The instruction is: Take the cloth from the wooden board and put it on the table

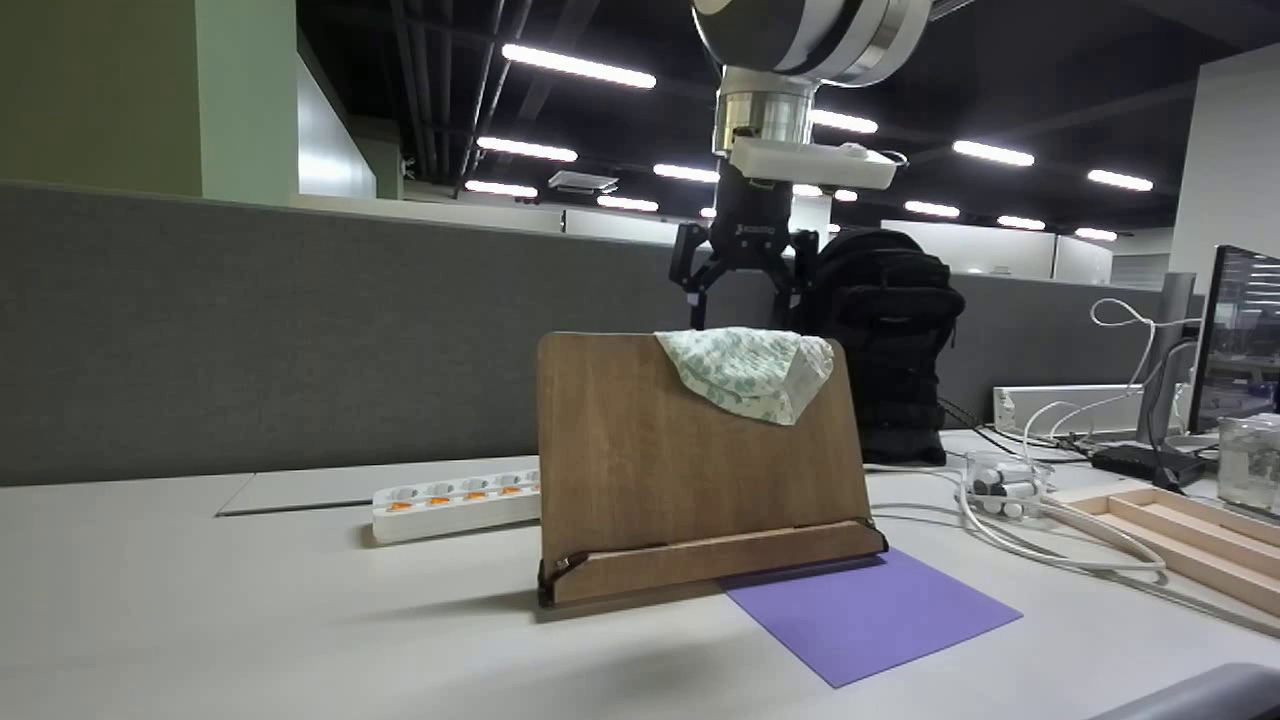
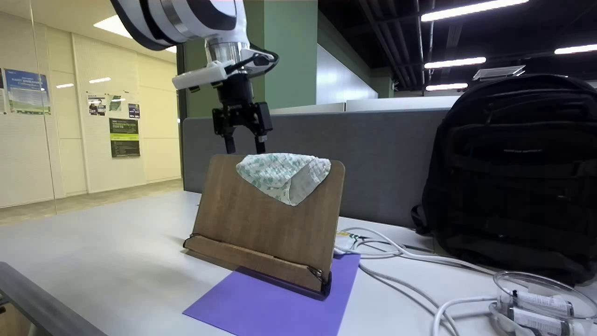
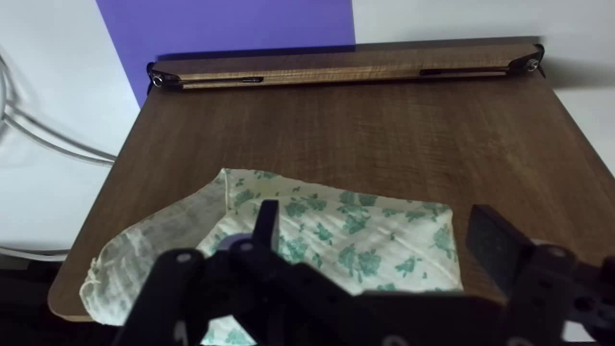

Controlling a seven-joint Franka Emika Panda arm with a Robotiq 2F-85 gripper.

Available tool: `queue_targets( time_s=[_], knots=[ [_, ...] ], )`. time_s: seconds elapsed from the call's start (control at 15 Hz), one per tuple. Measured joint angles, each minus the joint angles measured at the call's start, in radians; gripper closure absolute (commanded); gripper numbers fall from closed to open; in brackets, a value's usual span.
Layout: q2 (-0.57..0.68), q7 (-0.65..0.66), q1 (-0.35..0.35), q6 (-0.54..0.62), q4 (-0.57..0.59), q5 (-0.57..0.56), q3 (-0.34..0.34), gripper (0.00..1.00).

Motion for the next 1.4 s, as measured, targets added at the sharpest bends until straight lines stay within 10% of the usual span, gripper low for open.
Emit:
queue_targets(
  time_s=[0.27,0.33,1.07,1.4],
  knots=[
    [0.064,-0.044,0.030,0.008,0.045,0.000,0.000,0.00],
    [0.077,-0.050,0.036,0.009,0.056,0.000,0.000,0.25],
    [0.142,-0.069,0.054,0.019,0.117,0.000,-0.009,0.95],
    [0.134,-0.068,0.054,0.023,0.122,0.000,-0.028,1.00]
  ],
)
